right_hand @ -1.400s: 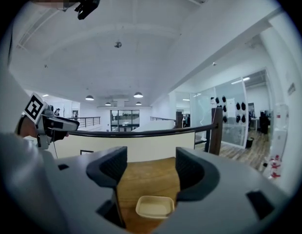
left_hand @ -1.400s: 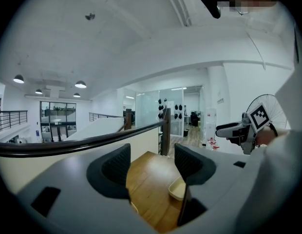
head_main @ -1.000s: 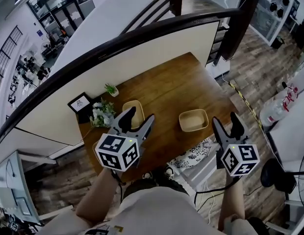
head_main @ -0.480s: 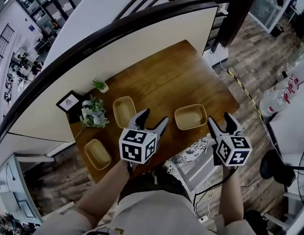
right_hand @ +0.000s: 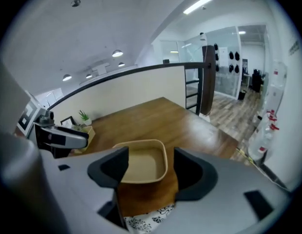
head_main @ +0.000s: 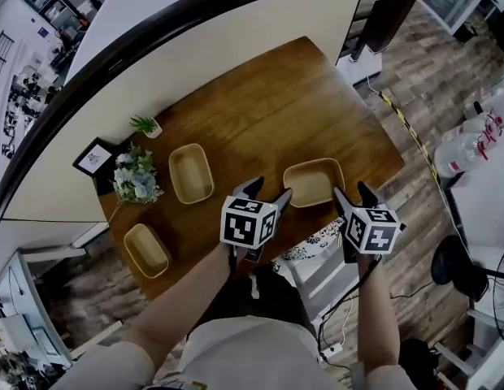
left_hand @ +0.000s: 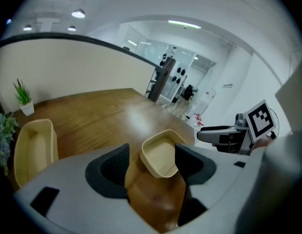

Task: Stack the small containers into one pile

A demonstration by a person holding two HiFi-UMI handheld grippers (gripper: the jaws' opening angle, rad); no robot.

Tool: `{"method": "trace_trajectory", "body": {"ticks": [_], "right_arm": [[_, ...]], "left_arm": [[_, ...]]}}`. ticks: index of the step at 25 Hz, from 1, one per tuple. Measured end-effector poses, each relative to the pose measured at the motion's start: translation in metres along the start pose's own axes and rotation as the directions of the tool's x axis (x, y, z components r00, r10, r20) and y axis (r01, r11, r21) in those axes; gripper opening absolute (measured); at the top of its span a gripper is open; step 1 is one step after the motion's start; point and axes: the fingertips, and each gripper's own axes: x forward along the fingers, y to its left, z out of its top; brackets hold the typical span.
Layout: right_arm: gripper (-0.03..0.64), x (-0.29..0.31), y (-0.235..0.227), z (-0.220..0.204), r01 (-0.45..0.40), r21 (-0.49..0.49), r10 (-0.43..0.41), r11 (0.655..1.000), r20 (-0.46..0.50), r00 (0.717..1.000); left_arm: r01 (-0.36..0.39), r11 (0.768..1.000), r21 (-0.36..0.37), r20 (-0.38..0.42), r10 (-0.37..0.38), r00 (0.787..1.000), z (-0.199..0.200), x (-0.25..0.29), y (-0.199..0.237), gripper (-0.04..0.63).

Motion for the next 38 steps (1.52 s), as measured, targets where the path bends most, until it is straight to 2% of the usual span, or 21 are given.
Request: {"method": "trace_trajectory", "body": {"ticks": [5,9,11,16,18,20,23,30,38], "right_arm": [[0.279,0.036,-0.014,-0.034,0.013,0.055,-0.009,0.998,-0.075,0.997],[0.243,0.054,-0.018,-0.045,0.011,0.071,-0.004,0.997,-0.108,0.994],[0.216,0.059,-0.021,-0.05,0.018,0.082,-0.008,0.997,-0.125,0.992],[0.111,0.061,-0.023,-0.052,0.027,0.092,-0.016,0.995,-0.125,0.992],[0.061,0.056,-0.02,-0.053,0.027,0.081,-0.017,0.996,-0.126,0.992],[0.045,0.05,-0.015,-0.049,0.013,0.085,-0.003,0.996,-0.117,0.993],[0.029,0.037,-0.004,-0.036,-0.01,0.087,0.017,0.996,-0.084,0.996],[0.026,-0.015,0.04,0.02,-0.066,0.061,0.064,0.996,0.04,0.997],[0.026,-0.083,0.118,0.084,-0.149,-0.004,0.147,0.989,0.189,0.971]], "left_arm": [[-0.001,0.997,-0.083,-0.068,-0.004,0.998,-0.025,0.035,0.013,0.288],[0.031,0.984,-0.176,-0.111,-0.051,0.993,-0.041,0.054,0.012,0.282],[0.031,0.979,-0.2,-0.136,-0.059,0.989,-0.05,0.062,0.012,0.277],[0.035,0.976,-0.216,-0.153,-0.069,0.986,-0.06,0.073,0.011,0.142],[0.043,0.974,-0.222,-0.155,-0.078,0.985,-0.061,0.07,0.01,0.058],[0.019,0.979,-0.203,-0.157,-0.051,0.986,-0.059,0.063,0.014,0.057],[0.002,0.981,-0.193,-0.122,-0.026,0.992,-0.044,0.044,0.017,0.043],[0.022,0.986,-0.167,0.003,-0.022,1.0,0.005,-0.027,0.011,0.038],[0.02,0.989,-0.146,0.179,0.007,0.984,0.057,-0.138,0.014,0.029]]}}
